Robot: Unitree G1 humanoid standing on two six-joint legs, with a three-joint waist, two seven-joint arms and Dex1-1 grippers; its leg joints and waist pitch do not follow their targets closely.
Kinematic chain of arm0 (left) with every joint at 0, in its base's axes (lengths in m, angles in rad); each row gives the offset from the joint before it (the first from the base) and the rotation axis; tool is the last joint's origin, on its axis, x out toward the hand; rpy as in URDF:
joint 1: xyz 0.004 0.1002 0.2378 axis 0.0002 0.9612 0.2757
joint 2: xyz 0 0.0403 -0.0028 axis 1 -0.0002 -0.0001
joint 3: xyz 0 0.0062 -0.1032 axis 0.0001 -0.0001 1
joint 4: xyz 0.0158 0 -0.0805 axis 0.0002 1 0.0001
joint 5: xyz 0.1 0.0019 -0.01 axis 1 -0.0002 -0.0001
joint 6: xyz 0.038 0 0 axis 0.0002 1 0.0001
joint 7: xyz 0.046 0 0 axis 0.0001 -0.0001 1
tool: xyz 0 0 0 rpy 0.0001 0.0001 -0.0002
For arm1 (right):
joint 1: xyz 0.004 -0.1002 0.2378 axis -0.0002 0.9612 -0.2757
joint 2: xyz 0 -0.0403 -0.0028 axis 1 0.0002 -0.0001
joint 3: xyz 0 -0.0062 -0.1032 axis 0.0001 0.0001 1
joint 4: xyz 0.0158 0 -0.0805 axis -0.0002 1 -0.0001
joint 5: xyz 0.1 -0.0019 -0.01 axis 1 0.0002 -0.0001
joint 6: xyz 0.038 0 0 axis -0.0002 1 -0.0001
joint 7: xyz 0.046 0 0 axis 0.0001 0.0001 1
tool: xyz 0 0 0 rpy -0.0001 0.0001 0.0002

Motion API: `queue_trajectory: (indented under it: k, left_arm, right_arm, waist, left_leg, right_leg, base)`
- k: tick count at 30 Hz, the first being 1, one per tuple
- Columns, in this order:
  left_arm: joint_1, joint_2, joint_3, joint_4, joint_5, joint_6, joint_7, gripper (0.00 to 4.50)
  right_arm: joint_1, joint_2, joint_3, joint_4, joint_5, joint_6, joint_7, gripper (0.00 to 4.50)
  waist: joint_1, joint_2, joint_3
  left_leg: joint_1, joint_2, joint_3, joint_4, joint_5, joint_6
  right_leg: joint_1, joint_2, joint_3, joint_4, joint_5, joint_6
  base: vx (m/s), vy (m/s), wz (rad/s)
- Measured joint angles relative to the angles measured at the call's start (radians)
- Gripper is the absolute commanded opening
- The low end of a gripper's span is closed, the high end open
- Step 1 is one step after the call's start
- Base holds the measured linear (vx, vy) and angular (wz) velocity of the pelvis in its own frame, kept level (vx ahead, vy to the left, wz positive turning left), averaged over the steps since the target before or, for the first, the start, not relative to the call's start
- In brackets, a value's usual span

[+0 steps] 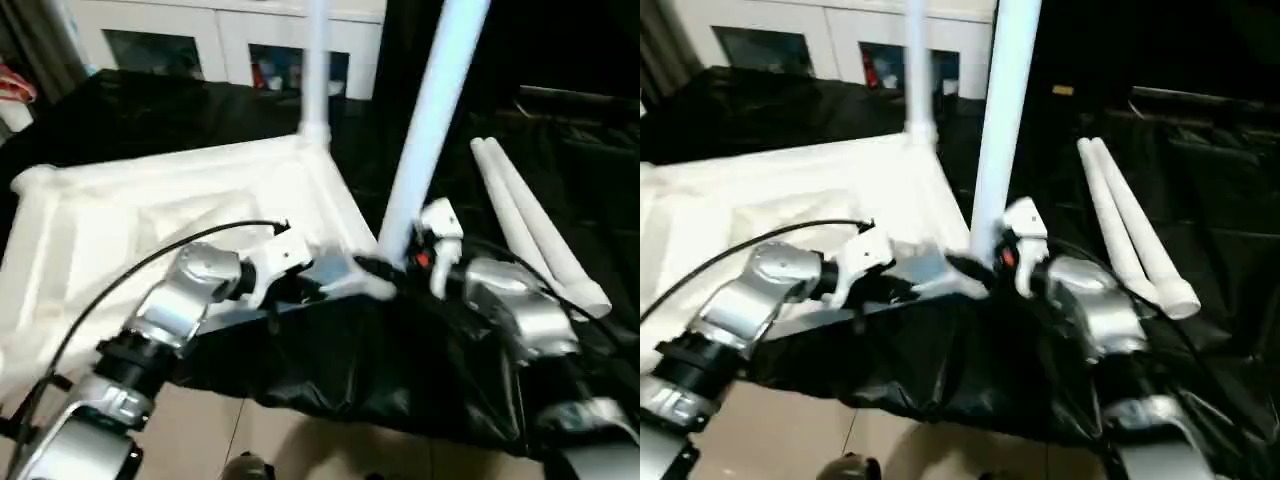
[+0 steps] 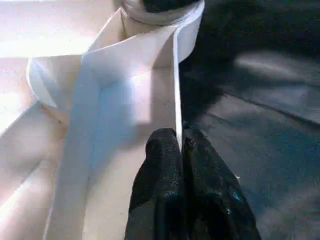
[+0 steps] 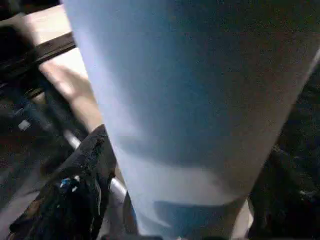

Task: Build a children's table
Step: Insert table leg to table base, then rotate leg to tighten

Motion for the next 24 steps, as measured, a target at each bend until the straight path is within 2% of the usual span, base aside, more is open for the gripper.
queue_trajectory:
  k: [5,11,18,24]
  left_arm:
    - [0.000,0.023,-0.014,0.004,-0.011,-0.028,-0.079,0.00]
    - [-0.003,0.039,-0.024,0.033,-0.022,-0.070,-0.148,0.00]
    - [-0.008,0.046,-0.027,0.066,-0.021,-0.110,-0.177,0.00]
    - [-0.008,0.046,-0.028,0.074,-0.021,-0.127,-0.179,0.00]
  right_arm:
    - [0.034,-0.081,0.046,-0.074,0.005,0.022,0.128,3.62]
    - [0.061,-0.130,0.078,-0.131,0.010,0.047,0.214,3.62]
    - [0.068,-0.146,0.098,-0.151,-0.003,0.056,0.236,2.93]
    - [0.077,-0.144,0.101,-0.174,-0.020,0.055,0.236,2.73]
  waist:
    - [0.007,0.000,0.000]
    - [0.011,0.000,0.000]
    - [0.021,0.000,0.000]
    - [0.024,0.001,-0.001]
  left_leg:
    - [0.000,0.000,0.000,0.002,0.000,0.000]
    - [0.000,0.001,0.000,0.004,0.000,0.000]
    - [0.001,0.001,-0.001,0.007,0.000,0.000]
    - [0.001,0.001,-0.001,0.008,0.000,0.000]
  right_leg:
    - [0.001,0.000,0.000,0.001,0.000,0.000]
    - [0.001,0.000,0.000,0.003,0.000,0.000]
    - [0.001,0.000,0.000,0.005,0.000,0.000]
    - [0.002,0.000,0.000,0.006,0.001,0.000]
  base:
    - [0.000,0.000,0.00]
    - [0.000,0.000,0.00]
    - [0.000,0.000,0.00]
    - [0.000,0.000,0.00]
